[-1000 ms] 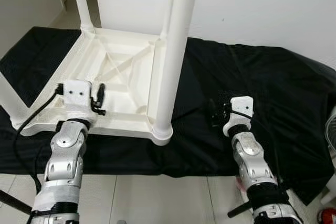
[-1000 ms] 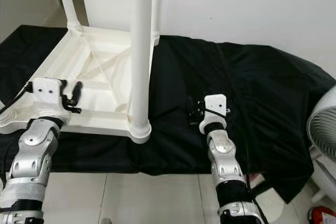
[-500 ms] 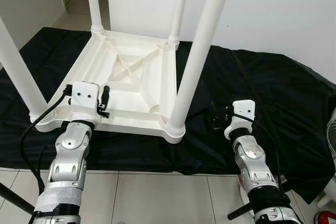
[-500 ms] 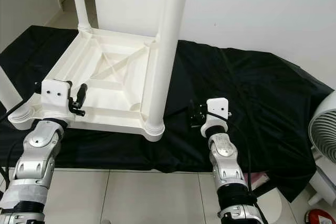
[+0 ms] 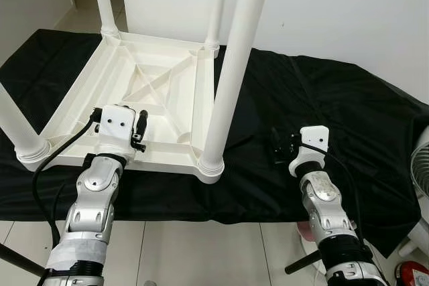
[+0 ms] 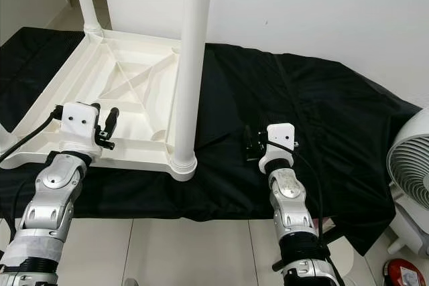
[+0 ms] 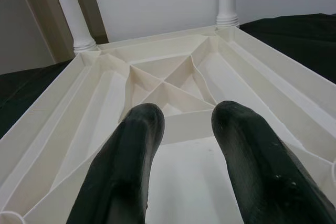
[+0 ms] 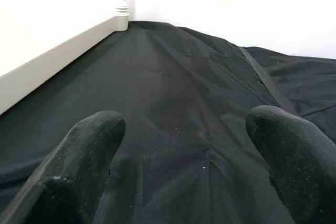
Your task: Building children table
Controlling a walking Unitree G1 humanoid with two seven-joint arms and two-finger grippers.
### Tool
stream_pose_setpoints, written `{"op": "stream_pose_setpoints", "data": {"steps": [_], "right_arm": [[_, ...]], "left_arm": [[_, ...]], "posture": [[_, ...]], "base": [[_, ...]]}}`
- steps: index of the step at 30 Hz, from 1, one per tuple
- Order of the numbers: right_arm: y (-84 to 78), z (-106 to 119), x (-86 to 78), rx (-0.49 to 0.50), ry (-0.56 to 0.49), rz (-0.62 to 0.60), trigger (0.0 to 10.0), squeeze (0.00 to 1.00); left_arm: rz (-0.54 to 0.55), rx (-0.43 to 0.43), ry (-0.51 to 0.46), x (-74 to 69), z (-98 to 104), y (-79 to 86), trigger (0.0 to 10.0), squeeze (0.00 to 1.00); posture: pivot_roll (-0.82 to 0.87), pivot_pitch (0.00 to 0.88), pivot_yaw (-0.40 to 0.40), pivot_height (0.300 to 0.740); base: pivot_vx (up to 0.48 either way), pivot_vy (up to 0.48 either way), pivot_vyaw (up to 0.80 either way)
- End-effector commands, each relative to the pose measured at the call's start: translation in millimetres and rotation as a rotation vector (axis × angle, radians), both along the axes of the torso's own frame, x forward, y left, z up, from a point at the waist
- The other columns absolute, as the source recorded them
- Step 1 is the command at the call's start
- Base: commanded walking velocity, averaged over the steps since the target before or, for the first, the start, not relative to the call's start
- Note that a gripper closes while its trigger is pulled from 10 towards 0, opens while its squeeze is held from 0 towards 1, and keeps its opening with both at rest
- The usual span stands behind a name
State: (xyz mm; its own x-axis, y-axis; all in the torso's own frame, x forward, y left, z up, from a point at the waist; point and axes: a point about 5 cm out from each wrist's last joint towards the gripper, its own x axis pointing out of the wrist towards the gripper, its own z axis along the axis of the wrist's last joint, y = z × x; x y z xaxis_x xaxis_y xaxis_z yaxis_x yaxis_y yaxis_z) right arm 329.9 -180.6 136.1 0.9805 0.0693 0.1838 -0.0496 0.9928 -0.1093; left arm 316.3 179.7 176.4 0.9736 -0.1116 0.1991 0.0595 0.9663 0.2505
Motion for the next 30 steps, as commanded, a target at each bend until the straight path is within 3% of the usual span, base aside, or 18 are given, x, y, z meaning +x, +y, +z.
{"op": "stream_pose_setpoints", "data": {"steps": [1, 6, 7, 9, 10, 15, 16, 19, 20, 25, 30], "right_arm": [[-4.4, -2.9, -1.4, -0.009, 0.006, -0.003, 10.0, 0.00], [-3.8, 0.8, -2.8, -0.019, -0.009, 0.024, 10.0, 0.00], [-2.9, 4.8, -5.1, -0.018, -0.028, 0.039, 10.0, 0.42], [-2.9, 4.8, -5.1, -0.018, -0.028, 0.039, 10.0, 0.42], [-1.8, 8.4, -7.3, -0.012, -0.044, 0.054, 10.0, 1.00], [9.5, 23.3, -17.9, 0.000, -0.111, 0.152, 10.0, 1.00], [18.8, 29.3, -23.6, 0.006, -0.130, 0.233, 10.0, 0.00], [33.8, 39.8, -34.4, 0.016, -0.161, 0.384, 10.0, 0.00], [33.8, 39.8, -34.4, 0.016, -0.161, 0.384, 10.0, 0.00], [43.7, 69.4, -42.9, 0.012, -0.218, 0.618, 10.0, 0.00], [46.2, 77.7, -44.3, -0.006, -0.213, 0.713, 10.0, 0.00]], "left_arm": [[0.032, -0.001, 0.002, -1.3, -4.2, -0.5, 10.0, 0.00], [0.040, -0.008, -0.001, -1.1, -3.4, 0.2, 10.0, 0.00], [0.037, -0.008, -0.005, -1.7, -0.8, 0.3, 10.0, 0.00], [0.037, -0.008, -0.005, -1.7, -0.8, 0.3, 10.0, 0.00], [0.035, -0.007, -0.009, -2.3, 1.6, 0.3, 10.0, 0.00], [-0.026, -0.004, -0.010, -5.8, 3.9, -4.8, 10.0, 0.00], [-0.065, 0.006, -0.009, -8.8, 2.4, -8.6, 10.0, 0.00], [-0.132, 0.010, -0.001, -13.9, -0.8, -15.8, 10.0, 0.00], [-0.132, 0.010, -0.001, -13.9, -0.8, -15.8, 10.0, 0.00], [-0.302, -0.006, 0.014, -21.3, -0.8, -34.4, 10.0, 0.00], [-0.348, -0.001, 0.024, -22.8, -0.8, -38.6, 10.0, 0.00]], "posture": [[0.12, 0.026, -0.087, 0.740], [0.12, 0.028, -0.088, 0.740], [0.12, 0.033, -0.086, 0.740], [0.12, 0.033, -0.086, 0.740], [0.12, 0.040, -0.084, 0.740], [0.11, 0.056, -0.083, 0.740], [0.11, 0.059, -0.082, 0.740], [0.11, 0.059, -0.082, 0.740], [0.11, 0.059, -0.082, 0.740], [0.10, 0.065, -0.072, 0.740], [0.10, 0.064, -0.069, 0.740]], "base": [[0.000, 0.000, 0.00], [0.000, 0.000, 0.00], [0.000, 0.000, 0.00], [0.000, 0.000, 0.00], [0.000, 0.000, 0.00], [0.000, 0.000, 0.00], [0.000, 0.000, 0.00], [0.000, 0.000, 0.00], [0.000, 0.000, 0.00], [0.000, 0.000, 0.00], [0.000, 0.000, 0.00]]}}
